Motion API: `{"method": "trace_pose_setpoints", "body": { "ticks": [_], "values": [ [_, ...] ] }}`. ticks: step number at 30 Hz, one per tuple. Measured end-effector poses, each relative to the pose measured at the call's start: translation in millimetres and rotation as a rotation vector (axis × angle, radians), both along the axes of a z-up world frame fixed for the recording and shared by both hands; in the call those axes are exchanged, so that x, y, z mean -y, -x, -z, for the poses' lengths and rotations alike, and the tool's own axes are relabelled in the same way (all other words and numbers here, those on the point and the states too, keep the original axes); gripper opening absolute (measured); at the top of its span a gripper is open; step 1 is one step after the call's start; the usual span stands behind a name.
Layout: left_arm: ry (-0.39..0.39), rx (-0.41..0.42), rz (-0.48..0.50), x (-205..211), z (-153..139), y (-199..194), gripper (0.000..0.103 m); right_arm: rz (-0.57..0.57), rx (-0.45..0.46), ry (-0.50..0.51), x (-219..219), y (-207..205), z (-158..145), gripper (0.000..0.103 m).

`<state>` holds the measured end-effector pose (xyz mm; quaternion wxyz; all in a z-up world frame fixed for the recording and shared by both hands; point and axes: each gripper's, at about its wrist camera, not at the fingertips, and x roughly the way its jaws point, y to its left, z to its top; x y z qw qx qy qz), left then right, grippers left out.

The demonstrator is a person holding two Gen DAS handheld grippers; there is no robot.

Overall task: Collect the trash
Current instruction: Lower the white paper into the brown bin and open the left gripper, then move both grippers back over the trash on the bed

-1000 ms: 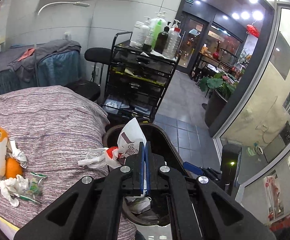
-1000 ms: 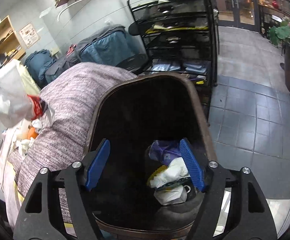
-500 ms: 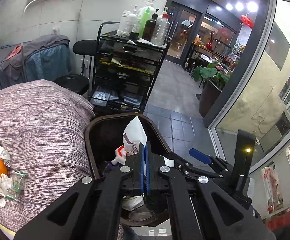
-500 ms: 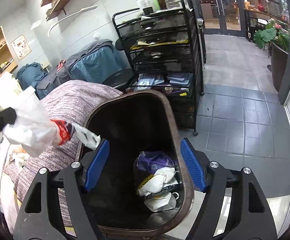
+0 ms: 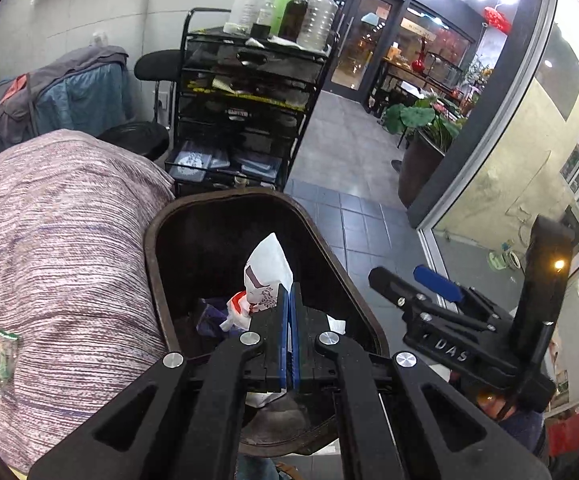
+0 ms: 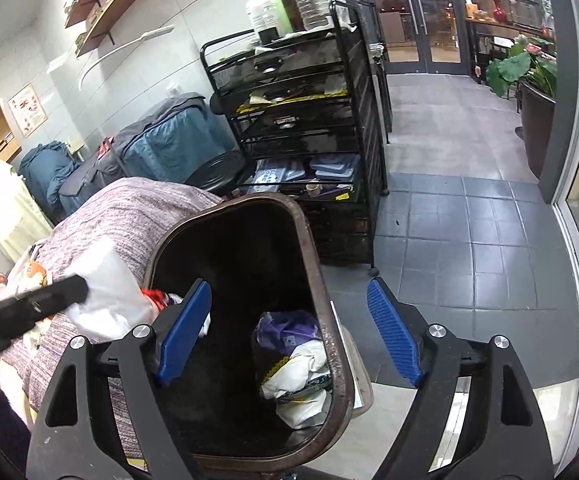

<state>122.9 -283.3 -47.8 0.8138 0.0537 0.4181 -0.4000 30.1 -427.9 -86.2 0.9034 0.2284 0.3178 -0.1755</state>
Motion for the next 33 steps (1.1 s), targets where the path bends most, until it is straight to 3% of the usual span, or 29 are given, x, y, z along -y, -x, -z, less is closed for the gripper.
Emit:
{"method": "trace_pose_setpoints", "body": {
  "ticks": [5, 7, 8, 9, 23, 33],
  "values": [
    [-0.035, -0.016, 0.001, 4, 15, -4, 0.006, 0.016, 0.005, 0.003, 4, 4, -2, 0.082],
    [-0.046, -0.011, -0.003, 3, 19, -3, 0.029, 0.022, 0.006, 0.002, 6, 4, -2, 0.082],
    [-0.047, -0.005, -0.009, 2, 20, -3, 0.053, 0.024, 0.006, 0.002, 6, 4, -2, 0.082],
    [-0.043, 0.008, -0.019, 0, 20, -1, 0.066, 0.025, 0.006, 0.003, 6, 4, -3, 0.083],
    [-0.046, 0.152, -0.062, -23, 0, 17, 0.093, 0.018, 0.021, -0.007, 0, 1, -5, 0.086],
    [-0.012, 0.211, -0.157, -78, -22, 26, 0.097, -0.099, 0.034, -0.003, -41, -22, -15, 0.086]
  ]
}}
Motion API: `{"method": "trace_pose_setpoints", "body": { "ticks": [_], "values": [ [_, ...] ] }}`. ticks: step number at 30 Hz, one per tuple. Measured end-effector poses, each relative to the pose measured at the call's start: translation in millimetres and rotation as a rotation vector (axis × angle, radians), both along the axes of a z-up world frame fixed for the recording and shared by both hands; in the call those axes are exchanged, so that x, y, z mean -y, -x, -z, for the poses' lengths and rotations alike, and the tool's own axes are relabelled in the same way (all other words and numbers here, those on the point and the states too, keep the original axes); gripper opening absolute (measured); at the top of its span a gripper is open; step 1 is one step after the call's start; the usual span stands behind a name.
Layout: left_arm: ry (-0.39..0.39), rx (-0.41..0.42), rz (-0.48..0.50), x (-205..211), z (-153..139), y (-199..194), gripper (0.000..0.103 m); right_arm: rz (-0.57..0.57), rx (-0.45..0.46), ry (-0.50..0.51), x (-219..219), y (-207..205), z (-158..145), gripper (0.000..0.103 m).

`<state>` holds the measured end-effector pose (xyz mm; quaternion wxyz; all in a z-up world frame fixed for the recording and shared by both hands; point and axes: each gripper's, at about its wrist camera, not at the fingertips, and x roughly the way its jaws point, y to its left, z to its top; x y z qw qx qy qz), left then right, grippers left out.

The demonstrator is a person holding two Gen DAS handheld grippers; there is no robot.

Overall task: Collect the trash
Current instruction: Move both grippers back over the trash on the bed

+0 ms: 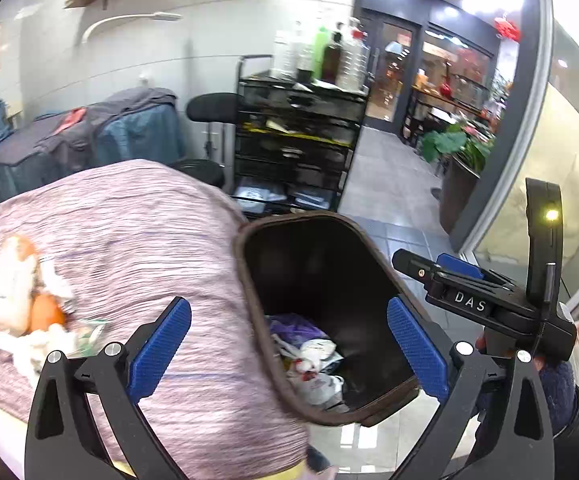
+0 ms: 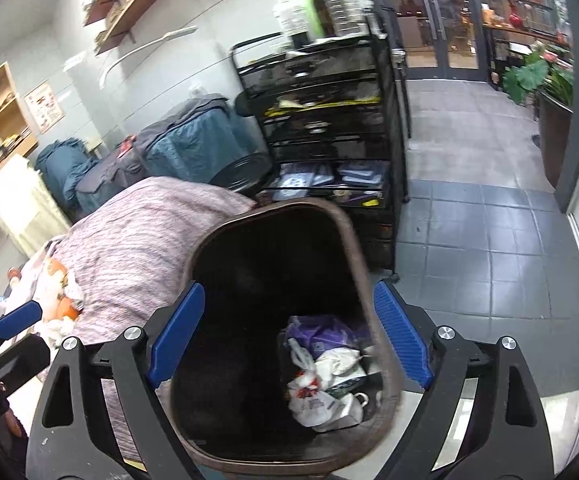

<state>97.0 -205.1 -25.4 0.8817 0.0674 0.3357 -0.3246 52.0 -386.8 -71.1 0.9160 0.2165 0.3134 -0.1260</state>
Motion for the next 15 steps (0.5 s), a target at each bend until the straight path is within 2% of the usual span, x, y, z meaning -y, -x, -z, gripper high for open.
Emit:
{"method": "trace_pose_setpoints", "body": {
  "ticks": [15],
  "values": [
    [0.05, -0.001, -0.274, -125, -6, -19, 0.097, -0.244, 0.02, 0.013, -91, -49, -16, 0.086]
  ]
}}
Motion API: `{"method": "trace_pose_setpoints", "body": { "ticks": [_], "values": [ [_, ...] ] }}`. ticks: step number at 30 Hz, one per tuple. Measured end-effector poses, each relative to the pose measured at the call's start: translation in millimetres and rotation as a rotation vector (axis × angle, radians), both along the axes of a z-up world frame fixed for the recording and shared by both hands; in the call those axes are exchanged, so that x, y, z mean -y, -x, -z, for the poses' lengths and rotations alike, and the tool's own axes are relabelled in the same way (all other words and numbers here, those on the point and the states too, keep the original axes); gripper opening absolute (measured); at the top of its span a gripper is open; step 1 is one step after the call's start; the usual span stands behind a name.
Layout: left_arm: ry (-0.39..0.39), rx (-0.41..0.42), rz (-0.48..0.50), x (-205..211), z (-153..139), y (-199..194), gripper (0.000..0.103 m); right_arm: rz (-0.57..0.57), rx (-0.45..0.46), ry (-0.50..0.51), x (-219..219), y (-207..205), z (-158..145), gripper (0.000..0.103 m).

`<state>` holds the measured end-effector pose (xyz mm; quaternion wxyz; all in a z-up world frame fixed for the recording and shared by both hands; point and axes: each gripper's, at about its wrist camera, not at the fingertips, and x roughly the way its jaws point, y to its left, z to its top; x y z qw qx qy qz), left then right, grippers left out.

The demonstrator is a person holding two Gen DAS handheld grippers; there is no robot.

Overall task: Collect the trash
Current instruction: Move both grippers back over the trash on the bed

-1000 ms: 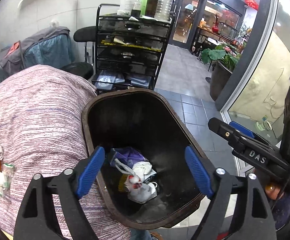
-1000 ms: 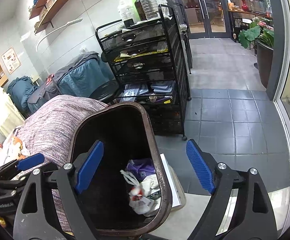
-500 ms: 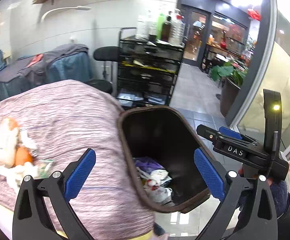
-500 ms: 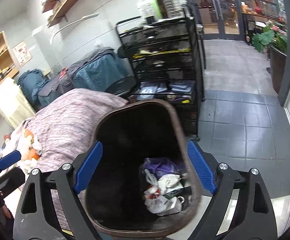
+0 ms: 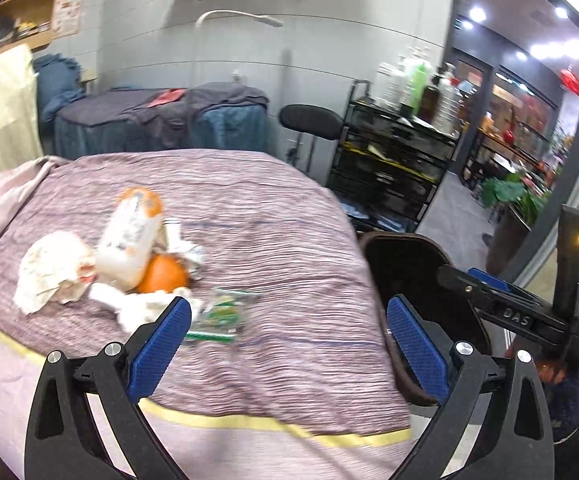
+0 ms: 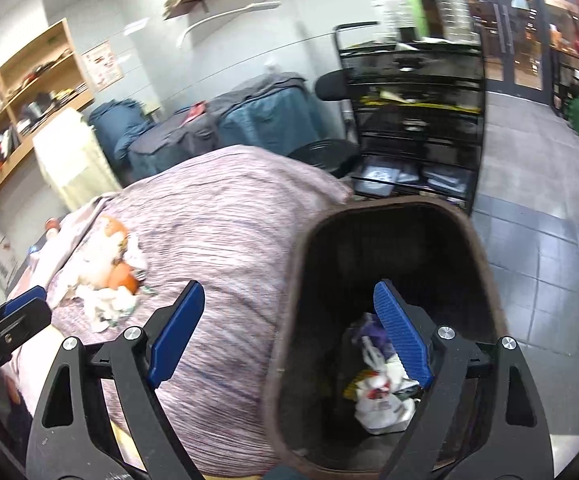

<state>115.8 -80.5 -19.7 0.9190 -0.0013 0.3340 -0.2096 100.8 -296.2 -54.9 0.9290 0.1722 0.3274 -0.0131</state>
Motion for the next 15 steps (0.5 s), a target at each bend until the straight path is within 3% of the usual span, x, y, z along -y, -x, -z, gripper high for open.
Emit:
{"method": "trace_pose_setpoints", "body": {
  "ticks": [7, 15],
  "values": [
    [-0.003, -0.008, -0.13, -66, 4, -7, 0.097, -0.128, -0.001, 0.006, -45, -25, -6, 0.086],
    [0.025, -0.088, -0.265, -149, 24, -28, 0.097, -0.285, -0.004, 0.013, -102, -52, -14, 0.086]
  ]
}}
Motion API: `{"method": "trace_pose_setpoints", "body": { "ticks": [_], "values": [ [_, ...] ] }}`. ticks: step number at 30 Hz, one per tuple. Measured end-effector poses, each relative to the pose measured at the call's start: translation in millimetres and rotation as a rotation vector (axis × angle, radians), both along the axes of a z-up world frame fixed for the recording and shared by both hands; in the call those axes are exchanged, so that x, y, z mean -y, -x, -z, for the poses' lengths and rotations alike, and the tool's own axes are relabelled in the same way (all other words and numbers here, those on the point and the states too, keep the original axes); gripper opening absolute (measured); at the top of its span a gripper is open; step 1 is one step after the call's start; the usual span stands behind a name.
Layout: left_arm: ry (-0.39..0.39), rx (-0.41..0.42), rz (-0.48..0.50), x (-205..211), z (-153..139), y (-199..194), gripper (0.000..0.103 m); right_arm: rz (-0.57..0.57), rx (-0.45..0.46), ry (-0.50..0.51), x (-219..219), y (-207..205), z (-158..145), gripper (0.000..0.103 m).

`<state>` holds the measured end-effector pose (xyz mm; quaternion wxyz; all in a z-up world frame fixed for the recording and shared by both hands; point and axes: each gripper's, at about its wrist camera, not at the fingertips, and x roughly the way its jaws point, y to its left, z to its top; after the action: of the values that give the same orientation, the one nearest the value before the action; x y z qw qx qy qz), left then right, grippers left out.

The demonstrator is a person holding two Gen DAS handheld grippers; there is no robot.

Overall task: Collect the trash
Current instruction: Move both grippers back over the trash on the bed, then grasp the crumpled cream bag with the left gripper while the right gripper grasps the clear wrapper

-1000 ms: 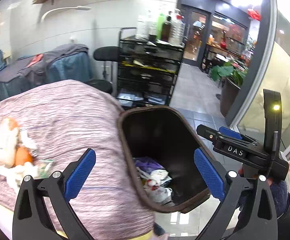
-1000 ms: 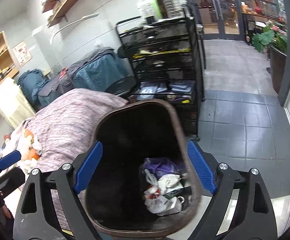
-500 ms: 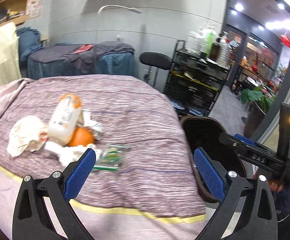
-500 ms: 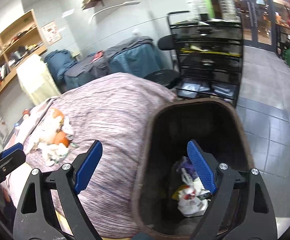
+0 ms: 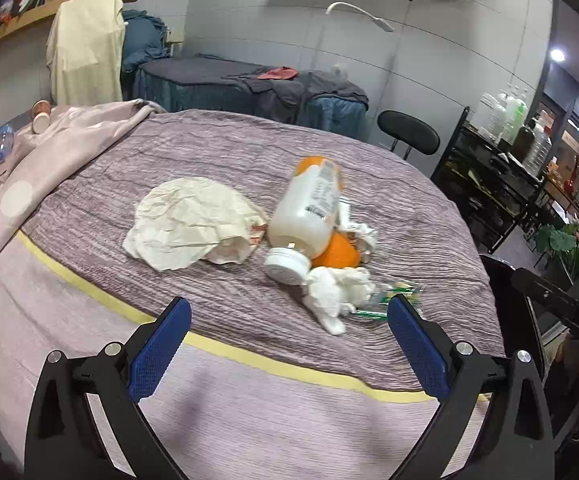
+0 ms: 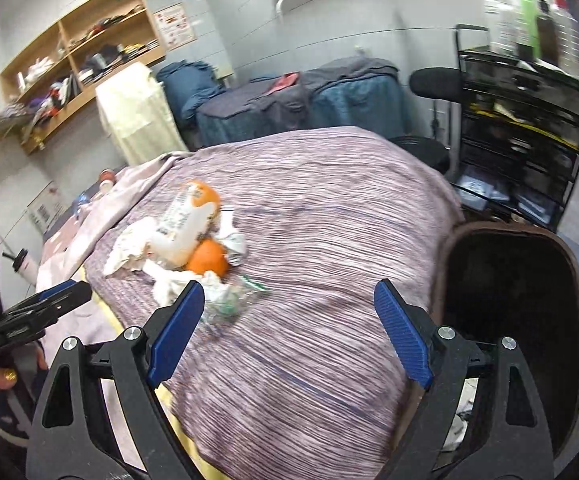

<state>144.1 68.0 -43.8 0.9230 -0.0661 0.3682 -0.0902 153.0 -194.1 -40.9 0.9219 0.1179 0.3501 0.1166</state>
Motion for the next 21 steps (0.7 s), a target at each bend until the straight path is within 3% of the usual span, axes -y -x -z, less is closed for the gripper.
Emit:
{"method": "trace_pose_setpoints", "body": {
  "ticks": [5, 14, 18, 21],
  "values": [
    [0.032, -0.058, -0.041, -37, 12, -17, 0.095, -0.094, -0.016, 0.025, -30, -22, 0, 0.086],
    [0.041, -0.132, -0.058, -66, 27, -62, 0.091, -0.308, -0.101, 0.115, -94, -59, 15, 0.086],
    [0.017, -0.185, -0.061, -73, 37, -91, 0.091, -0.36, -0.159, 0.186, -114, -70, 27, 0.085],
    [0.055, -0.238, -0.068, -79, 48, -111, 0.091, -0.381, -0.181, 0.281, -123, -68, 34, 0.082]
  ]
}}
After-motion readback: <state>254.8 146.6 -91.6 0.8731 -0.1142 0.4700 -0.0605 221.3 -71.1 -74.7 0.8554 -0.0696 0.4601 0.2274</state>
